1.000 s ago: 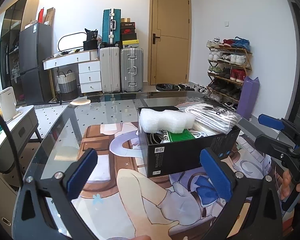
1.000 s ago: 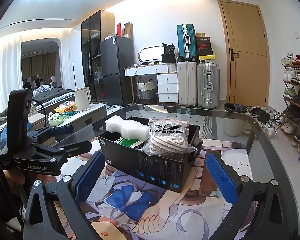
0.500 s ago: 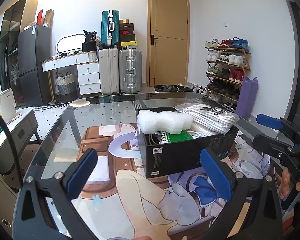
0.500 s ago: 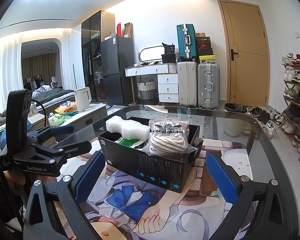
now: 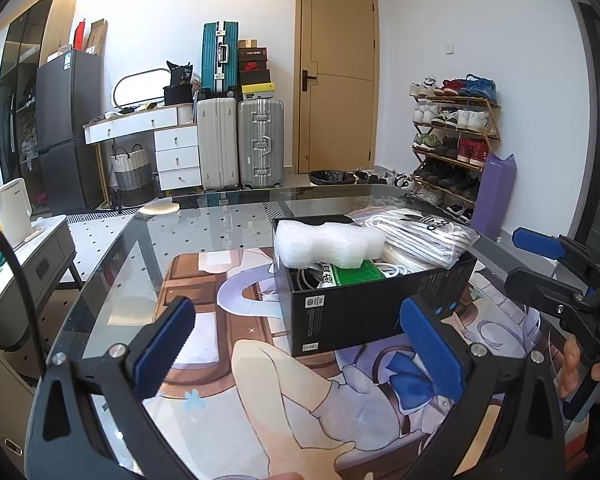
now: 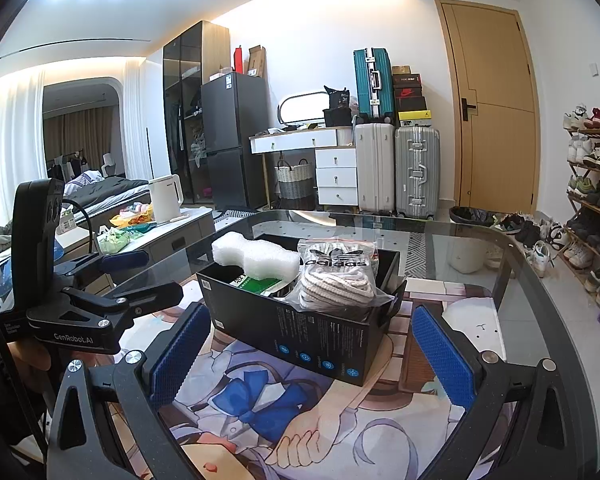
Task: Organize soft objects
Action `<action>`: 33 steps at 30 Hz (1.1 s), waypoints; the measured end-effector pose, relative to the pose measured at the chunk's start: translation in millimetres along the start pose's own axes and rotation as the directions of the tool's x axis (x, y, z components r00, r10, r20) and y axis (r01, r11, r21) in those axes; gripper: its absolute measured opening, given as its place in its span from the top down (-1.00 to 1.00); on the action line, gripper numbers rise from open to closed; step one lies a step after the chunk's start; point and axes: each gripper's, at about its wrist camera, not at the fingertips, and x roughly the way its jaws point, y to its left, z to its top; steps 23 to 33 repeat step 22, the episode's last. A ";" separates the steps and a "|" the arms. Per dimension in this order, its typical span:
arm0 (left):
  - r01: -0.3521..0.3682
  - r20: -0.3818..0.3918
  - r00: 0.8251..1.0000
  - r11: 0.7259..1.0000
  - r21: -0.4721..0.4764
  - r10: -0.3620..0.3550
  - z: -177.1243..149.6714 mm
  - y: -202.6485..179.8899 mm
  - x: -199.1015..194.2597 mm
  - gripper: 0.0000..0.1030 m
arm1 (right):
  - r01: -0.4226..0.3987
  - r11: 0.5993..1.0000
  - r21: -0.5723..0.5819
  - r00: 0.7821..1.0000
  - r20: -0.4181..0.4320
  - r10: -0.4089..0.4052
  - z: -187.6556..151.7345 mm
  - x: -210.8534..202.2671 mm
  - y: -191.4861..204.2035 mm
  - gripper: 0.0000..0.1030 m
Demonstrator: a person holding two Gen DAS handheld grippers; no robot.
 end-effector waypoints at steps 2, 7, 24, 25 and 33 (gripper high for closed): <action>-0.002 0.000 1.000 1.000 0.000 0.002 -0.2 -0.2 0.2 -1.00 | 0.000 1.000 0.000 1.000 -0.001 0.000 -0.1 0.1 0.0 -0.99; 0.000 0.000 1.000 1.000 0.001 0.000 -0.4 -0.1 0.4 -1.00 | 0.000 1.000 0.001 1.000 0.000 0.000 -0.2 0.1 0.0 -0.99; -0.001 0.006 1.000 1.000 0.002 0.001 1.4 -1.6 -1.9 -1.00 | 0.000 1.000 0.001 1.000 0.000 0.000 -0.7 0.4 -0.4 -0.99; -0.001 0.006 1.000 1.000 0.002 0.001 1.4 -1.6 -1.9 -1.00 | 0.000 1.000 0.001 1.000 0.000 0.000 -0.7 0.4 -0.4 -0.99; -0.001 0.006 1.000 1.000 0.002 0.001 1.4 -1.6 -1.9 -1.00 | 0.000 1.000 0.001 1.000 0.000 0.000 -0.7 0.4 -0.4 -0.99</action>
